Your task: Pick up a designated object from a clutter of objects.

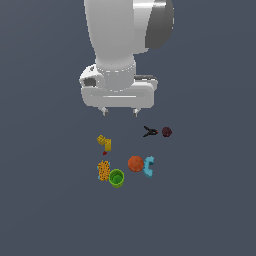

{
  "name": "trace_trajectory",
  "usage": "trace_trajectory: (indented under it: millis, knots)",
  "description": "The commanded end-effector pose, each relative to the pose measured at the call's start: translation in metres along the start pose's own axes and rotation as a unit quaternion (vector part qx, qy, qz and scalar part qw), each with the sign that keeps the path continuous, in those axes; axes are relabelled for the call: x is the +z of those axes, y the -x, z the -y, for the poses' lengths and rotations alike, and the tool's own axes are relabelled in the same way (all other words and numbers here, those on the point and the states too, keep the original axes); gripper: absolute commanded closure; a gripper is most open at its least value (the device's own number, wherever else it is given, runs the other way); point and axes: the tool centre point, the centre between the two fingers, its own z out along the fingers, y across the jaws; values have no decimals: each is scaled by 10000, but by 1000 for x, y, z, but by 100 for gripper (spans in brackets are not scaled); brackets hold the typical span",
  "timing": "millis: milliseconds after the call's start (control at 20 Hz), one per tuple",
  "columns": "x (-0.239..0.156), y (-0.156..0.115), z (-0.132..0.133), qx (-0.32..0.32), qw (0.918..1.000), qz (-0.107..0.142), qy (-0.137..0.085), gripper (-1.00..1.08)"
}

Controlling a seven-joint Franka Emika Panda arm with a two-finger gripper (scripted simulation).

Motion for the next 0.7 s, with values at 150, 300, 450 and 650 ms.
trace_trajectory:
  millis: [150,300,450,650]
  knots:
    - [25,-11,6,-320,9995,18,55,-92]
    - [46,-19,11,-585,9982,30,93,-92]
    - [72,-28,17,-915,9957,47,129,-92]
    - [115,-39,29,-1438,9894,73,163,-92]
